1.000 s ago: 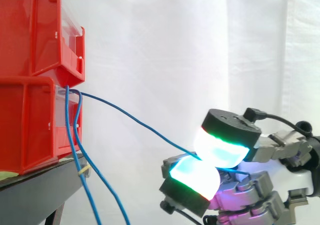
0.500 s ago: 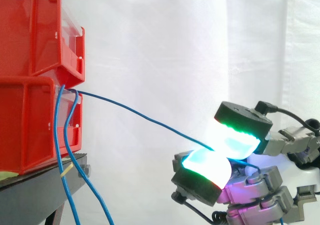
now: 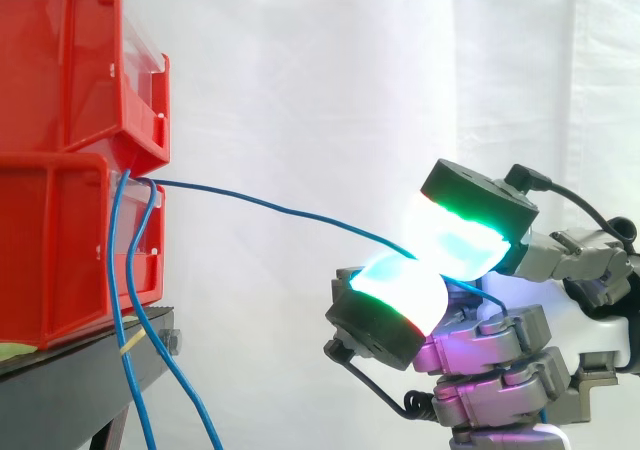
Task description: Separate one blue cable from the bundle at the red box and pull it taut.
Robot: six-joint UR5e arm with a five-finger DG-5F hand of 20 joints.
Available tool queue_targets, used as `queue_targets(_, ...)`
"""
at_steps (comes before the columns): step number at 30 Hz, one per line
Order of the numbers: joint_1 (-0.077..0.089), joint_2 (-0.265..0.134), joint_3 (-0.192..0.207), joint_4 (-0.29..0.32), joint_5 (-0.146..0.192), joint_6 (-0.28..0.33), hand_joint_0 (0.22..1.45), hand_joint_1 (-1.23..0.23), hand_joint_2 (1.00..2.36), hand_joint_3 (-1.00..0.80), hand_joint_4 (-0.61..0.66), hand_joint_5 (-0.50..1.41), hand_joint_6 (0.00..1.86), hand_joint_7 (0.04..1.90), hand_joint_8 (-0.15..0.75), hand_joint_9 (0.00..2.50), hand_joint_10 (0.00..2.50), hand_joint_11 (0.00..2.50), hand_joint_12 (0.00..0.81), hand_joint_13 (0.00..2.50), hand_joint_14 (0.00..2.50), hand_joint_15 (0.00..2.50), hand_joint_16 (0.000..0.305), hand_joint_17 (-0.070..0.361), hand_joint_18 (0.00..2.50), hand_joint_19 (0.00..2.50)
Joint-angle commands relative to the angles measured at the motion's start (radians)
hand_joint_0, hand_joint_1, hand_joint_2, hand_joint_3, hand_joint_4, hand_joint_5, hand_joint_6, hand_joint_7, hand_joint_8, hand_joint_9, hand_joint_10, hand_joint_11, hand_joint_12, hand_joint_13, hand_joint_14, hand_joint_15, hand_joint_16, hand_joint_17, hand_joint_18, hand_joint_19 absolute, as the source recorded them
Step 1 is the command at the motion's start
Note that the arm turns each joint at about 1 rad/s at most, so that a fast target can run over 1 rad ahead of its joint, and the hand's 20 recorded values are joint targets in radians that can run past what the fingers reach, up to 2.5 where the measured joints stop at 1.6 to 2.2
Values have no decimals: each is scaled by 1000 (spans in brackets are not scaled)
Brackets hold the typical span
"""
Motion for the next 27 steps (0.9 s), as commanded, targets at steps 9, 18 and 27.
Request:
queue_targets(9,0,-1,1,0,2,-18,712,-814,1024,-55,-496,-165,925,1390,179,900,1814,1381,307,1017,1992,1373,37,84,1131,1261)
queue_targets(18,0,0,1,0,2,-18,703,-817,1024,-58,-473,-167,922,1380,177,976,1732,1425,308,1045,1881,1433,40,91,1114,1255)
queue_targets(27,0,0,1,0,2,-18,699,-829,1024,-51,-477,-161,914,1415,170,1011,1698,1429,311,1074,1848,1446,43,96,1174,1225)
